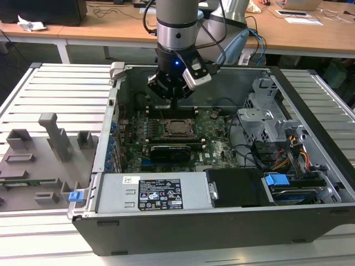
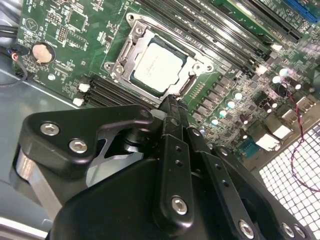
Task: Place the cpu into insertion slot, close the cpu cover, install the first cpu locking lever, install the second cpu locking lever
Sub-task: 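Install the first cpu locking lever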
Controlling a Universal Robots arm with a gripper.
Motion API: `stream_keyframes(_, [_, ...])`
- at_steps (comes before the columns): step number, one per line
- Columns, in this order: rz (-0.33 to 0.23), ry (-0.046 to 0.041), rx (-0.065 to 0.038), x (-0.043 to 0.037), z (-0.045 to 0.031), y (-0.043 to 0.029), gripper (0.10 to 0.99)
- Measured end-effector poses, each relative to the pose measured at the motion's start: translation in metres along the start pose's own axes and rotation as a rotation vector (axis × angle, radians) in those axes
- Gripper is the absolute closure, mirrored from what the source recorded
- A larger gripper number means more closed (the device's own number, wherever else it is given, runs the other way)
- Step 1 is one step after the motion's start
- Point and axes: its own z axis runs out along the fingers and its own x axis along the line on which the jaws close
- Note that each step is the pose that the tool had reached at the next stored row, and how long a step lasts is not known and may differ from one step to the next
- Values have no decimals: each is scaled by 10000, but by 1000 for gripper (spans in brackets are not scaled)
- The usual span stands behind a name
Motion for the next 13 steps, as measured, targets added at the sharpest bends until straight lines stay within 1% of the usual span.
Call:
stream_keyframes(9, [-1,2,3,85,-2,0,980])
stream_keyframes(12, [18,0,2,126,3,1,980])
stream_keyframes(13, [43,0,5,155,3,0,980])
